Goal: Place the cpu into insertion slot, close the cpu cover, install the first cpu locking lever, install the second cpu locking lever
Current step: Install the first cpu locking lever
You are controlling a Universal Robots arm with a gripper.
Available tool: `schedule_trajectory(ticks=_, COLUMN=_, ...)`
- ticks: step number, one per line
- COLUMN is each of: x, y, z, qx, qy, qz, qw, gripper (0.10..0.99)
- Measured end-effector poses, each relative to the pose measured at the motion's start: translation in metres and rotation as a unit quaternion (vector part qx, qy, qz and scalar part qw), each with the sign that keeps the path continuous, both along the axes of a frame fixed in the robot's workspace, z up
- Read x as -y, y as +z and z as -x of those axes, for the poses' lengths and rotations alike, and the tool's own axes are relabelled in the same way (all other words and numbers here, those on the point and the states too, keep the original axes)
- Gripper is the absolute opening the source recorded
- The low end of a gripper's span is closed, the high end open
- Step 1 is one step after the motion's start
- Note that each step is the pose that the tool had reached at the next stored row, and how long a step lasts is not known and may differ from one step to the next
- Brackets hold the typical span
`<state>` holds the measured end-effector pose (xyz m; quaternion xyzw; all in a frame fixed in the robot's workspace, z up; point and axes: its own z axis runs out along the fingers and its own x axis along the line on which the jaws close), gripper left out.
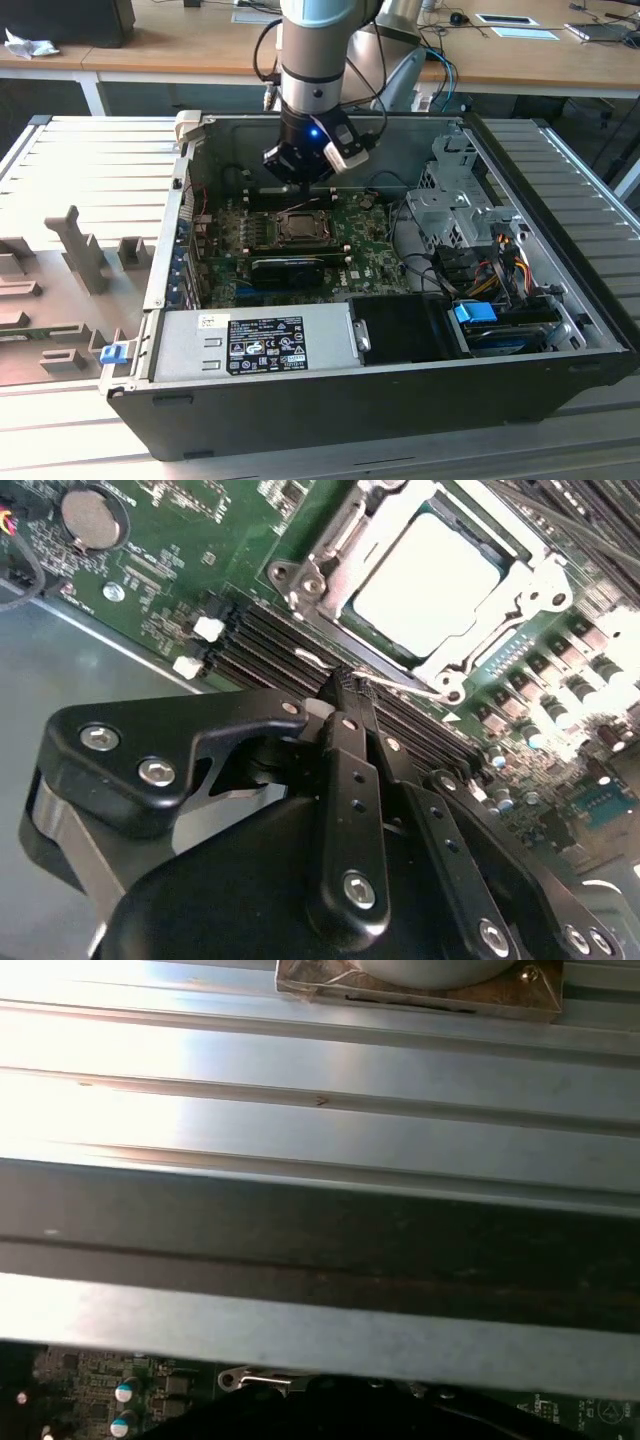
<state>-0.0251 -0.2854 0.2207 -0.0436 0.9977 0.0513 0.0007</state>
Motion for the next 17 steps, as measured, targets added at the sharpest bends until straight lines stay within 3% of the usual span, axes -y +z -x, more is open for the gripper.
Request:
schedule_trajectory(ticks=7, x=0.0, y=-0.0049, z=-0.0078, qx=0.0, qy=-0.001, qz=0.0001, qw=1.0, gripper=0.106)
schedule_trajectory(ticks=12, x=0.0, y=-0.0132, z=-0.0083, qx=0.0, qy=-0.002, qz=0.0, qw=1.0, gripper=0.106)
schedule_trajectory(ticks=17, x=0.0, y=-0.0164, z=-0.009, qx=-0.0001, qy=-0.002, qz=0.0001, qw=1.0, gripper=0.106)
